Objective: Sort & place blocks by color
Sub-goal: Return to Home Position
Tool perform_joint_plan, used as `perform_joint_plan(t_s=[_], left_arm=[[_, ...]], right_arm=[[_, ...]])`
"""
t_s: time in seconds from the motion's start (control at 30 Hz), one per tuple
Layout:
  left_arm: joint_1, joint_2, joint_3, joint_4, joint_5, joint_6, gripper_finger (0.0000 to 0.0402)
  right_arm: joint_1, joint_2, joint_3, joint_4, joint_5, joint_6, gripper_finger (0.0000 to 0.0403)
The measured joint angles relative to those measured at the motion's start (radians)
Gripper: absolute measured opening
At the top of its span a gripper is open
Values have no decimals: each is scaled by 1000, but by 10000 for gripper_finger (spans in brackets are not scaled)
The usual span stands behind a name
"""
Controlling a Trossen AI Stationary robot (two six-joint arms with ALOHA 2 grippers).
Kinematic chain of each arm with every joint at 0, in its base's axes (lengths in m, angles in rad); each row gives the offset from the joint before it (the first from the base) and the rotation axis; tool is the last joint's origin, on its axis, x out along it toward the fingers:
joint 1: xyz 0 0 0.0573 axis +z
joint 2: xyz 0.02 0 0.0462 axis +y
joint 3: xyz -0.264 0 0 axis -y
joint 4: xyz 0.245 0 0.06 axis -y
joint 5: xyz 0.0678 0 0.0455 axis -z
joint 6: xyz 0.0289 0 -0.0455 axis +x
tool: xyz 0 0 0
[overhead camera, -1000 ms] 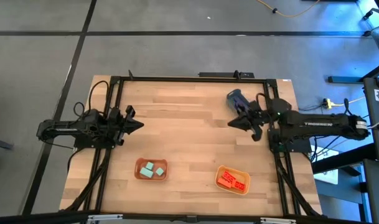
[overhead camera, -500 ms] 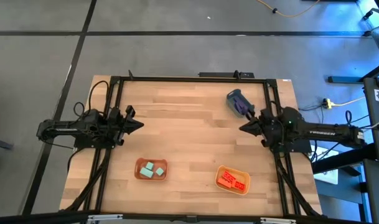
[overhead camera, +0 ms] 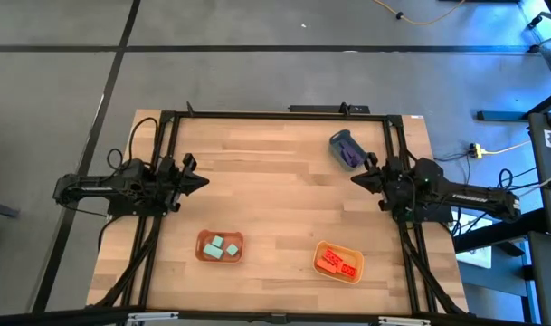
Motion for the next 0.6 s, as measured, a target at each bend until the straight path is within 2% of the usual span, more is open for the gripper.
perform_joint_plan(t_s=[0.17,0.3,0.37,0.6], left_arm=[[0,0,0,0,0,0,0],[0,0,0,0,0,0,0],[0,0,0,0,0,0,0],[0,0,0,1,0,0,0]], right_arm=[[0,-73,0,-129,11,-12,0],[0,-137,-28,-122,15,-11,0],[1,-165,-35,-175,33,-9,0],[0,-161,-35,-304,124,-40,0]])
